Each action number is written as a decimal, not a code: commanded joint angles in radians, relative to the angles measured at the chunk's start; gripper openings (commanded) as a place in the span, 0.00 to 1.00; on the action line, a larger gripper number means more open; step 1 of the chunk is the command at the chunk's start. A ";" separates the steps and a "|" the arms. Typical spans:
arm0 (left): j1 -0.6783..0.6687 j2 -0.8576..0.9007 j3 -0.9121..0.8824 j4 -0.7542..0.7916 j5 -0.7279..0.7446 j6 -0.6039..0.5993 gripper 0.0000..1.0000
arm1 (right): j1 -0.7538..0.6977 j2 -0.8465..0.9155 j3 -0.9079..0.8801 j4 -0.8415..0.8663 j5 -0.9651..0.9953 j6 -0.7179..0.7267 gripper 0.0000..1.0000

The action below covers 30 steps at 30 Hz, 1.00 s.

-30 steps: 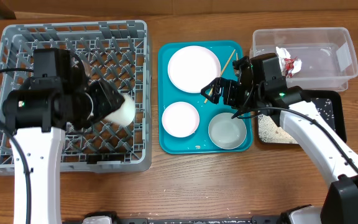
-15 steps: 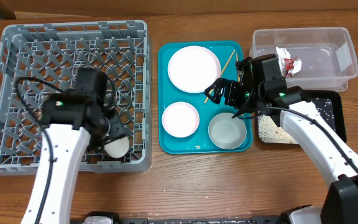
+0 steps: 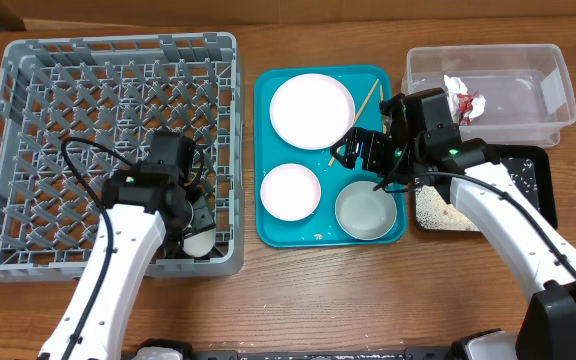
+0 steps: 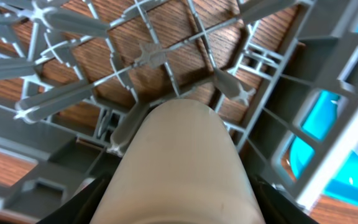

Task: Sort waste into correct bins and load items into the dishwasher
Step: 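Carry the cup with the left gripper and place it in the rack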

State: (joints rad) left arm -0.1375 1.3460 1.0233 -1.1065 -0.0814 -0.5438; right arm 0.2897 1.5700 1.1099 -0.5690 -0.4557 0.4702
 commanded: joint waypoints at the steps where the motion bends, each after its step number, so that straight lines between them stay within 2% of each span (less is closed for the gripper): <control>1: -0.009 0.002 -0.043 0.037 -0.022 -0.035 0.29 | 0.003 -0.002 0.001 0.002 0.010 -0.007 1.00; 3: -0.009 0.002 -0.060 0.053 -0.022 -0.037 0.34 | 0.003 -0.002 0.001 -0.002 0.010 -0.007 1.00; 5: -0.009 0.002 -0.066 0.052 -0.022 -0.036 0.52 | 0.003 -0.002 0.001 -0.004 0.010 -0.007 1.00; 6: -0.009 0.002 -0.066 0.051 -0.022 -0.036 0.56 | 0.003 -0.002 0.001 -0.004 0.010 -0.007 1.00; 13: -0.009 0.002 -0.032 0.039 -0.022 -0.036 0.71 | 0.003 -0.002 0.001 -0.005 0.010 -0.008 1.00; 20: -0.009 0.002 0.080 -0.020 -0.022 -0.007 0.83 | 0.003 -0.002 0.001 -0.001 0.011 -0.008 1.00; 22: -0.009 0.002 0.112 -0.040 -0.022 0.001 0.91 | 0.003 -0.002 0.001 -0.001 0.010 -0.008 1.00; 30: -0.009 0.002 0.197 -0.093 0.024 0.026 0.89 | 0.003 -0.006 0.008 -0.003 0.005 -0.012 1.00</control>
State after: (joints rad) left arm -0.1379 1.3468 1.1648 -1.1862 -0.0826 -0.5430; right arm 0.2897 1.5703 1.1099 -0.5770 -0.4526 0.4698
